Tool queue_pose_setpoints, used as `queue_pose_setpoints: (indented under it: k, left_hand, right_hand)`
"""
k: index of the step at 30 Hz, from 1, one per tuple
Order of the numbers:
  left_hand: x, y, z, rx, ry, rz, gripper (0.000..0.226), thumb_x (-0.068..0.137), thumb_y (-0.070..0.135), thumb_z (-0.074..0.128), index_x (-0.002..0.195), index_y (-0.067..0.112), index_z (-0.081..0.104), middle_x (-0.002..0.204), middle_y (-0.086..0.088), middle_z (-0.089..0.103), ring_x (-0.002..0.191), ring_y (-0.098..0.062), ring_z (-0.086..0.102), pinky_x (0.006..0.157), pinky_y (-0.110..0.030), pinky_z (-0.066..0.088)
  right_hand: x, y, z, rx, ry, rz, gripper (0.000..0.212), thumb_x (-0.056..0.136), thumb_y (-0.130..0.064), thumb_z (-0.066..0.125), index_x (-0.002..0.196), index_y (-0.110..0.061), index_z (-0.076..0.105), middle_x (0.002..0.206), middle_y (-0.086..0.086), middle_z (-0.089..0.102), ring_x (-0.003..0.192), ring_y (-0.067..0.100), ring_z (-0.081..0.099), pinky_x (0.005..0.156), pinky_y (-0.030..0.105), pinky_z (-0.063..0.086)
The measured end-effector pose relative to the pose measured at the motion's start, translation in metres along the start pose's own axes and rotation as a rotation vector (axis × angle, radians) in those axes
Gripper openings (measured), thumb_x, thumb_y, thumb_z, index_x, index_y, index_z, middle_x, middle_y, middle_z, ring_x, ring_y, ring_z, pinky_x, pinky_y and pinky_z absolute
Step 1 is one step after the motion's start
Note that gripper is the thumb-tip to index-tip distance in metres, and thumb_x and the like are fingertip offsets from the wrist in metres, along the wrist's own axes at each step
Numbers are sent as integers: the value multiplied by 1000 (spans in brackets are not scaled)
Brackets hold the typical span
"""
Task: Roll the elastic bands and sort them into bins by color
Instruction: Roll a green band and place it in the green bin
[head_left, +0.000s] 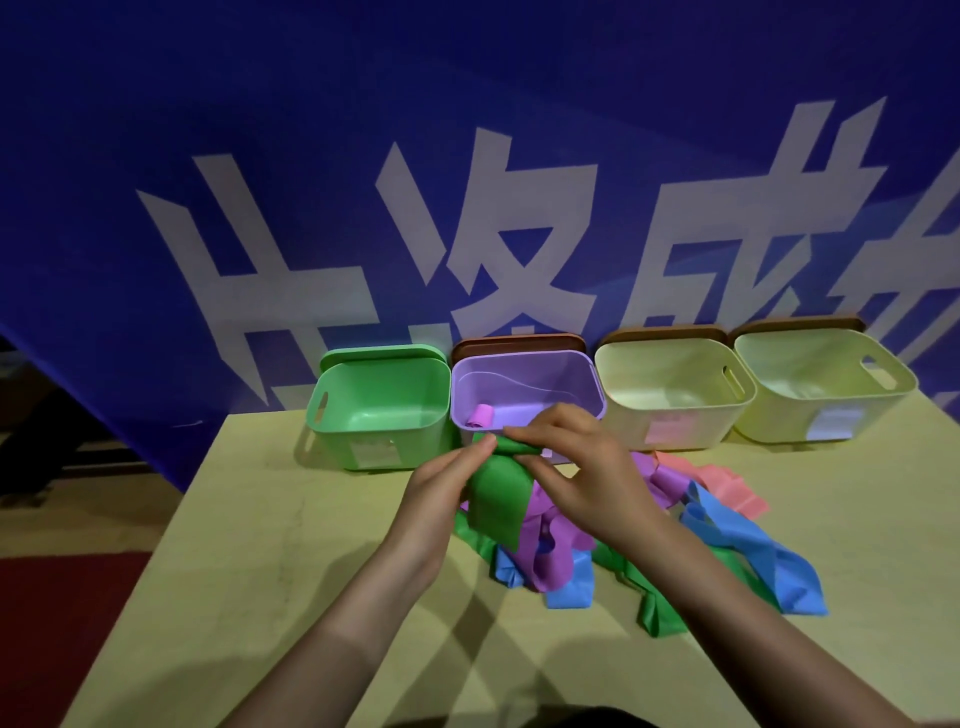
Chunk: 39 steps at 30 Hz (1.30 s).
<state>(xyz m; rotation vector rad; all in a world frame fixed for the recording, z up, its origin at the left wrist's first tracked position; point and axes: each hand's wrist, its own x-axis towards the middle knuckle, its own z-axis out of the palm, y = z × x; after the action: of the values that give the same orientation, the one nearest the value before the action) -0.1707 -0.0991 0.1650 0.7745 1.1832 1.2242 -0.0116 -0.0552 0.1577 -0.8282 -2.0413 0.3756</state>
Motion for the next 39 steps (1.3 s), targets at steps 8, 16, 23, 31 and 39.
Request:
queue_pose_setpoints:
  k: [8, 16, 23, 31, 39]
  left_hand:
    - [-1, -2, -3, -74, -56, 9, 40, 75, 31, 64, 105, 5, 71, 112, -22, 67, 102, -29, 64, 96, -42, 43]
    - [6, -13, 9, 92, 18, 136, 17, 96, 15, 52, 95, 10, 68, 85, -4, 72, 79, -14, 65, 68, -21, 51]
    - [26, -20, 29, 5, 70, 129, 14, 93, 15, 56, 96, 13, 70, 90, -4, 74, 81, -14, 67, 70, -22, 52]
    - [52, -18, 54, 62, 23, 241, 14, 91, 7, 56, 77, 4, 54, 63, 1, 57, 59, -7, 53, 55, -18, 43]
    - [76, -24, 83, -11, 143, 81, 10, 91, 20, 61, 87, 16, 69, 78, 0, 72, 72, -13, 64, 69, -26, 50]
  right_hand:
    - [-3, -10, -5, 283, -84, 202, 28, 90, -30, 57, 111, -18, 71, 91, -1, 62, 85, 6, 60, 77, 10, 43]
    - [5, -3, 0, 486, -69, 558, 30, 86, -6, 68, 91, -35, 68, 87, 0, 70, 80, 14, 59, 82, 39, 52]
    - [14, 7, -4, 458, -37, 620, 32, 82, 4, 65, 82, -27, 61, 71, -7, 56, 56, 2, 39, 57, 16, 37]
    - [20, 35, -28, 412, -101, 604, 30, 80, 9, 66, 79, -21, 62, 68, -9, 56, 55, -4, 47, 59, 10, 38]
    - [31, 66, -40, 382, -36, 614, 23, 80, 1, 70, 91, -19, 68, 72, -5, 60, 65, 6, 51, 64, 20, 46]
